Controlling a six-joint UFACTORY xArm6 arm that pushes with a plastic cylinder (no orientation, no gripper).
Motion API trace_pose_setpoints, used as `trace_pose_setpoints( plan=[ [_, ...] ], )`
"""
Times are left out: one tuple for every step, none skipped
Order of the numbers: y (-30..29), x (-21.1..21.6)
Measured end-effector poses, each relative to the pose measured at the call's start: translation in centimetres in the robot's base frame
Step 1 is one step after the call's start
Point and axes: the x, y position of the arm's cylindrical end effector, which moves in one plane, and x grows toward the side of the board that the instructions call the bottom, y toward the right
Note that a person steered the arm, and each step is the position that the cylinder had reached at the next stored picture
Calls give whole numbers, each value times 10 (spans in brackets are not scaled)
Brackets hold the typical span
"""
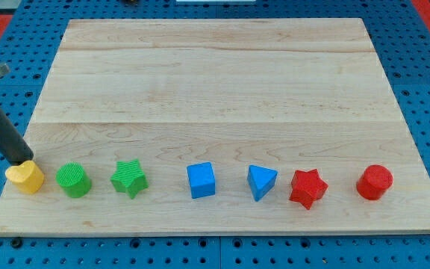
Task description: Move the yellow heart to the top left of the board
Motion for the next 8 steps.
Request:
trace_pose_setpoints(
  plan=[
    [-26,0],
    [-27,24],
    [-16,87],
    [6,80],
    [30,43],
    [4,2],
    [2,37],
    [-26,48]
  ],
)
